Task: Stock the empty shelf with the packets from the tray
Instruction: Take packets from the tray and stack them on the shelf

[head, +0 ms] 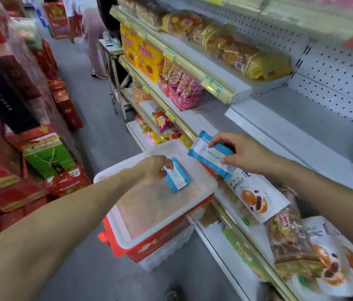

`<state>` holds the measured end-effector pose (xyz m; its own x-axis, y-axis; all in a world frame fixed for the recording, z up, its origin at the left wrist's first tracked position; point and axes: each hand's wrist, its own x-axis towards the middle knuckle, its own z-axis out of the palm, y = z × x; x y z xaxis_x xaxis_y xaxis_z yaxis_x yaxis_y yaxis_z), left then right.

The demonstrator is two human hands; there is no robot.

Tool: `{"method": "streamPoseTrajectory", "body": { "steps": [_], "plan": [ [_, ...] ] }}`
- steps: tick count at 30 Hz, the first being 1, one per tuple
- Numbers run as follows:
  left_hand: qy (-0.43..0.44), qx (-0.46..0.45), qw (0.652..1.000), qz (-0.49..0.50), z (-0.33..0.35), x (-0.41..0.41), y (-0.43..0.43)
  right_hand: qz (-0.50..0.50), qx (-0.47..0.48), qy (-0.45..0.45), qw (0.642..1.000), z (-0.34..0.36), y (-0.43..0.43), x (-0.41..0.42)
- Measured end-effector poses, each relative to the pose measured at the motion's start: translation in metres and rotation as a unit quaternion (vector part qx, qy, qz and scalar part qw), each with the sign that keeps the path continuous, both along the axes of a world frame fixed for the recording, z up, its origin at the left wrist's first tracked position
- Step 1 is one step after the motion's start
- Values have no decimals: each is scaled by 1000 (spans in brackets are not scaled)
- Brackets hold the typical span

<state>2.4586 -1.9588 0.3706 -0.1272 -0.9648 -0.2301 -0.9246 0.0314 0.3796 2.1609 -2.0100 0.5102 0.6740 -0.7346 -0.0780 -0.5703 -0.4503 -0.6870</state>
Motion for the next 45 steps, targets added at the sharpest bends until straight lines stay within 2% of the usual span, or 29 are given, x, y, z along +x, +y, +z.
{"method": "streamPoseTrajectory", "body": {
  "steps": [9, 14, 18, 22, 26, 30, 36, 40, 45],
  "plan": [
    [-75, 56, 990, -106, -35, -24, -33, -16, -35, 36, 999, 8, 10, -23],
    [-142, 51, 983, -104, -44, -30, -33, -11, -44, 41, 998, 10, 13, -29],
    [-164, 64, 979, -102, -42, -30, -31, -10, -45, 47, 998, 12, 12, -31],
    [-240, 53, 963, -109, -38, -23, -18, 4, -32, 38, 999, 10, 10, -26],
    [-211, 85, 970, -90, -37, -13, -3, 12, -27, 39, 999, 7, 11, -18],
    [-104, 131, 985, -44, -35, -3, 15, 30, -11, 28, 999, 5, 14, -10],
    [5, 104, 994, -37, -16, 3, 40, 52, 0, 31, 998, 5, 15, 0],
    [-42, 77, 993, -75, -3, 4, 48, 63, -6, 23, 998, 7, 14, 3],
    [-58, 12, 996, -61, 23, 14, 36, 61, -38, 45, 996, 13, 5, -11]
  ]
}}
